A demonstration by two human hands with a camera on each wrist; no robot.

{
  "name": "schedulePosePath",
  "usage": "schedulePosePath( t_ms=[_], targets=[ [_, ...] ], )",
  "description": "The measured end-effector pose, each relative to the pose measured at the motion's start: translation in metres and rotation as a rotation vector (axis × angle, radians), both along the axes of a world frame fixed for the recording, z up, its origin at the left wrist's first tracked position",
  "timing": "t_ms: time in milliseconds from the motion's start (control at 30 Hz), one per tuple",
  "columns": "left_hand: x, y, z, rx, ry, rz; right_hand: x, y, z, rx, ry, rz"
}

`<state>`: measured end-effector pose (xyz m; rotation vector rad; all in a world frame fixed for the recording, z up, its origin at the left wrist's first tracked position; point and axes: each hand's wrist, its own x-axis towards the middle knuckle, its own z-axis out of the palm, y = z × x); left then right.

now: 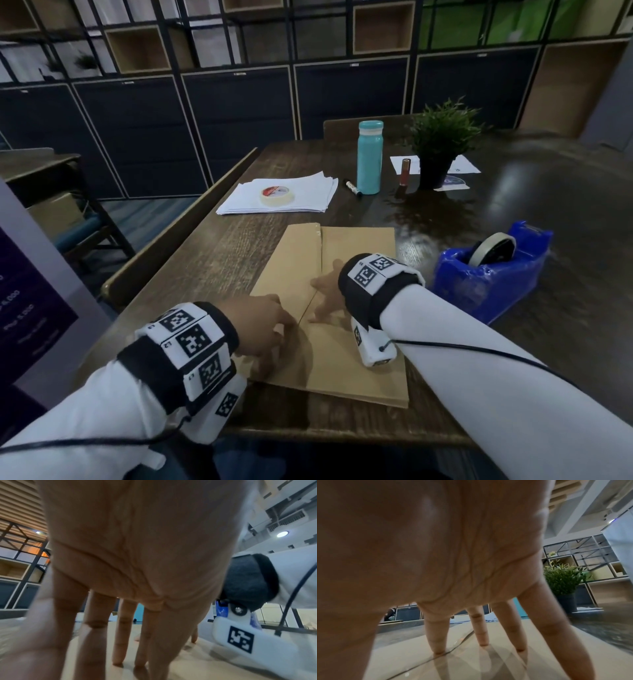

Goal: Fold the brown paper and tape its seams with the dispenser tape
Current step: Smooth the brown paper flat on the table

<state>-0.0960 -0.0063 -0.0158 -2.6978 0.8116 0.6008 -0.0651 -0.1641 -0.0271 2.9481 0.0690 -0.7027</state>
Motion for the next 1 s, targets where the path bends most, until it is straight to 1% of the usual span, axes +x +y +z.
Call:
schedulePosePath(
  t_ms=[100,200,300,400,467,533,633,700,767,800,867,1000],
  targets=[
    [0.000,0.003,-0.004,-0.049,0.000,0.024,0.000,0.000,-0.005,0.016,0.004,0.001],
    [0.001,0.001,-0.007,-0.016,-0.029,0.004,-0.002,-0.005,-0.004,0.042,-0.002,-0.004],
    [0.003,-0.006,-0.005,0.012,-0.033,0.000,-0.012,-0.013,0.007,0.129,-0.043,0.019],
    [0.010,-0.013,-0.001,-0.029,-0.060,0.023,-0.029,-0.031,0.024,0.307,-0.231,0.011],
    [0.018,-0.018,0.003,-0.073,-0.113,0.063,-0.040,-0.047,0.036,0.361,-0.410,0.009],
    [0.026,-0.027,0.011,-0.139,-0.210,0.080,-0.050,-0.065,0.046,0.390,-0.628,0.000],
    [0.024,-0.056,0.030,-0.302,-0.336,0.031,-0.065,-0.095,0.055,0.378,-0.889,-0.046],
    [0.015,-0.082,0.042,-0.439,-0.357,-0.017,-0.072,-0.116,0.057,0.391,-1.020,-0.089],
    [0.004,-0.111,0.048,-0.532,-0.333,-0.064,-0.075,-0.142,0.055,0.401,-1.119,-0.171],
    [-0.001,-0.126,0.049,-0.548,-0.322,-0.086,-0.072,-0.156,0.053,0.398,-1.141,-0.223],
    [-0.009,-0.153,0.047,-0.531,-0.305,-0.127,-0.066,-0.184,0.047,0.378,-1.119,-0.352],
    [-0.017,-0.195,0.033,-0.502,-0.224,-0.135,-0.058,-0.224,0.038,0.372,-0.898,-0.610]
  ],
)
